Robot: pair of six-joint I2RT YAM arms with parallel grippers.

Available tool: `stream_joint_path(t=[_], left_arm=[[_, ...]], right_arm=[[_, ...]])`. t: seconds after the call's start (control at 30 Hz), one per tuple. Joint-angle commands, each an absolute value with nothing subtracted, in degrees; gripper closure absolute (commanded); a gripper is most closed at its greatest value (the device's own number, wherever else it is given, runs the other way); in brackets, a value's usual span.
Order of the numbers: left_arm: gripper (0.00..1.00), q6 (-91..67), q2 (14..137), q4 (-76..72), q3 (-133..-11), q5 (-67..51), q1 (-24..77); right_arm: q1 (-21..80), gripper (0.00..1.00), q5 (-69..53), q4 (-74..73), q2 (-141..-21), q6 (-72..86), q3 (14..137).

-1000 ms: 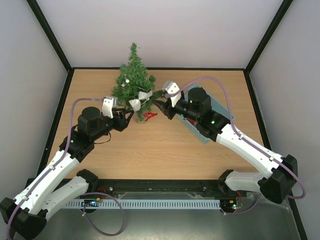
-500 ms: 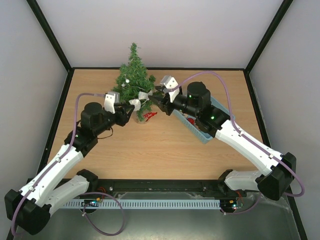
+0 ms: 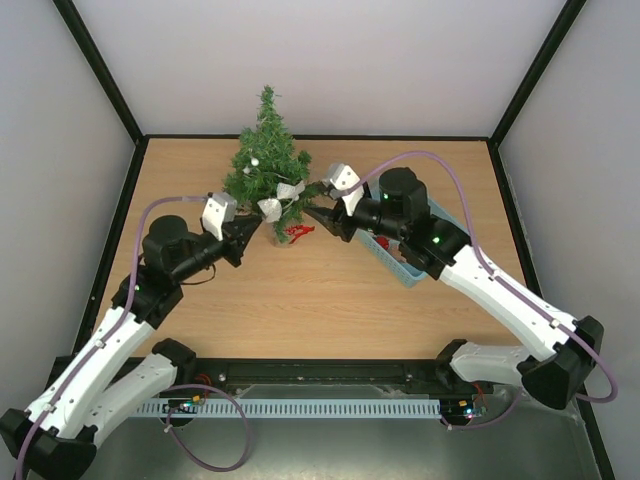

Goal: Decorate the small christmas tree
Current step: Pick up the decoration item from the Christmas tree.

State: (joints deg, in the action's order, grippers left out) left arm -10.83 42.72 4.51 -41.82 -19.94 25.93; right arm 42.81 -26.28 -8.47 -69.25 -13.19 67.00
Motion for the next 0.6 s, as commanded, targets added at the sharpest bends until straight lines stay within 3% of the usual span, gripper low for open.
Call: stream_joint_path(t=[0.0,0.07,0.17,0.2,0.3,0.57], left_arm=[[0.98,-5.33,41.18,9.08,-43.69,-21.31,25.56],[0.90,-6.58,41.31,7.41,-42.95,-21.60,25.58],[0.55,-10.88,42.07,3.50,-41.68,-21.01,25.58],[0.50,-12.42,42.54,2.43,-41.52,-20.73,25.58],[0.47,-17.76,44.50,-0.18,-41.54,-20.08,25.34],[0.52,-25.47,47.97,-7.71,-39.10,-24.29,24.05]], right_arm=[[42.71,0.51,-28.08,-11.02,-65.16,-15.55,67.59],[42.71,0.51,-28.15,-9.61,-65.13,-16.02,67.67],[42.70,0.51,-27.63,-9.22,-66.81,-16.32,69.86],[42.71,0.52,-27.61,-9.23,-67.51,-16.47,70.56],[42.71,0.53,-27.69,-8.97,-69.72,-16.69,72.23],[42.71,0.55,-28.66,-8.71,-71.29,-15.33,73.18]])
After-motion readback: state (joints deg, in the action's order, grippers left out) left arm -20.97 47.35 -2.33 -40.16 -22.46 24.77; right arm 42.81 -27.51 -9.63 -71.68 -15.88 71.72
